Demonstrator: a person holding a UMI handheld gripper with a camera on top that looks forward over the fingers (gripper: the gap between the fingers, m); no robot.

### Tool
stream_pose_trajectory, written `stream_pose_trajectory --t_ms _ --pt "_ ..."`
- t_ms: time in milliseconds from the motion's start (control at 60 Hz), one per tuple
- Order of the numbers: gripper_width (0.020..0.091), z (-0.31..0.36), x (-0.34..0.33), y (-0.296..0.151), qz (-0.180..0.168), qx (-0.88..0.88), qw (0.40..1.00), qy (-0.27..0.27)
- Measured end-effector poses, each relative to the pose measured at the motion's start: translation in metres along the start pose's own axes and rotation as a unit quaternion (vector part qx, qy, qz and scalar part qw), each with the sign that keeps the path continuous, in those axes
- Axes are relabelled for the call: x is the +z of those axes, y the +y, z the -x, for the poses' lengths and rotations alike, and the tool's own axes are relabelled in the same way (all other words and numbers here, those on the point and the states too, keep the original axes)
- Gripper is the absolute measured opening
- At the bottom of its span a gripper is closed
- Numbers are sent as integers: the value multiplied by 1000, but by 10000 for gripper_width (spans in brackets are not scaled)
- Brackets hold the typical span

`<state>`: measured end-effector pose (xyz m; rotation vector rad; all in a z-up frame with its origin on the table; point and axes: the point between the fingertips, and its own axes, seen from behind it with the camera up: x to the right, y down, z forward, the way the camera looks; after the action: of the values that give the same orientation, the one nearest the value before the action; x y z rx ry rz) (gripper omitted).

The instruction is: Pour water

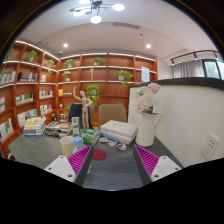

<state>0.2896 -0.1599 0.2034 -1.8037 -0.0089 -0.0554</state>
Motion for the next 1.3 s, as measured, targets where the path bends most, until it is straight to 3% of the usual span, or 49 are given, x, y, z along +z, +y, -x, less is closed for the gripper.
stream_pose_trajectory --t_ms 100,117,150,250,600,733,767,850,917,1000,1017,1050,1067,1300 --pt "810 24 9 35 -2 10 1000 -24" --pt "810 28 5 15 1 9 1000 -28" --pt "809 44 18 50 -6 10 999 -41" --pt "821 81 41 73 -16 1 998 -64" --pt "817 130 118 84 -17 7 997 -73" --pt "734 136 136 82 -20 0 997 -74" --pt "677 137 139 82 -21 -4 997 -72" --pt "457 134 145 84 -25 -10 998 -62" --pt "421 135 146 83 -29 -9 998 -63" --pt "340 135 146 85 -26 -11 998 -59" --pt "297 136 146 86 -25 -13 998 -60" --pt "327 135 146 86 -25 -12 998 -58" --pt "266 135 147 85 -26 -10 998 -57" --pt "265 141 147 84 -21 -10 997 -70"
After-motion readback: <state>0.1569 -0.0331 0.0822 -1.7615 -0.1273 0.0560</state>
